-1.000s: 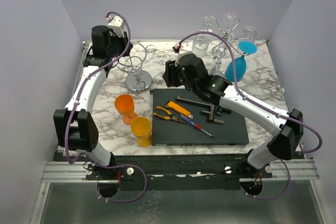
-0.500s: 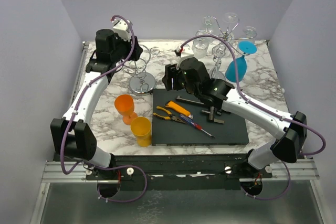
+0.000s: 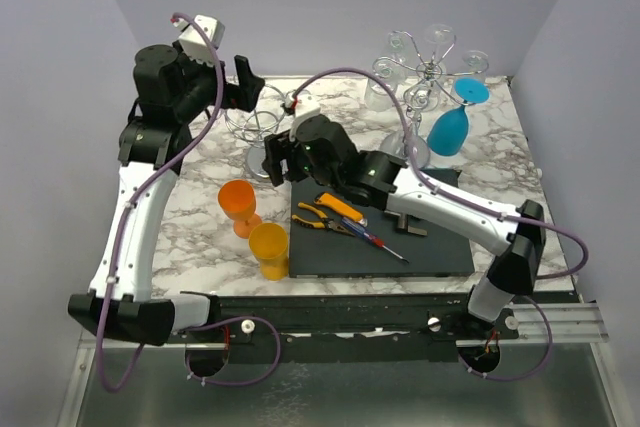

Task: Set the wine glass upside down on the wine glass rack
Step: Move the wine rack to the center of the board, then pick up the wine glass at the center of the board.

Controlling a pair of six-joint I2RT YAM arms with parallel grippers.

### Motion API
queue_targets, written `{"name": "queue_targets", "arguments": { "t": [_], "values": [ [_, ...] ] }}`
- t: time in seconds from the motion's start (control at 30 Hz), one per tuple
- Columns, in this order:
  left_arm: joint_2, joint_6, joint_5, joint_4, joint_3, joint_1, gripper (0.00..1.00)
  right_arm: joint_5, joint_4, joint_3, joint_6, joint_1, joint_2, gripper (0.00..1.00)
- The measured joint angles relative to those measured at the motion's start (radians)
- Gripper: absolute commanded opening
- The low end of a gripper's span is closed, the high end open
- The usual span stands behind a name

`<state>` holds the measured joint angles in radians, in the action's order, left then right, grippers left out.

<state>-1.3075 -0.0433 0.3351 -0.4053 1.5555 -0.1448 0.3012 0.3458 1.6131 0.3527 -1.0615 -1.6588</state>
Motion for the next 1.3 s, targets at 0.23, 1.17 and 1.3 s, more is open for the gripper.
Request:
{"name": "queue_targets", "arguments": {
  "t": [0.23, 1.17, 1.3],
  "values": [
    [0.179, 0.007, -0.034, -0.151, 0.021, 0.015, 0.99, -0.004, 0.041, 0.182, 0.006, -0.061, -0.215, 0.82],
    [0.268, 0.030, -0.196, -0.221, 0.003, 0.019, 0.99, -0.006, 0.172, 0.346, 0.035, -0.076, -0.480, 0.46],
    [0.269, 0.029, -0.200, -0.222, 0.005, 0.019, 0.99, -0.024, 0.172, 0.366, 0.041, -0.076, -0.498, 0.18]
  ]
}}
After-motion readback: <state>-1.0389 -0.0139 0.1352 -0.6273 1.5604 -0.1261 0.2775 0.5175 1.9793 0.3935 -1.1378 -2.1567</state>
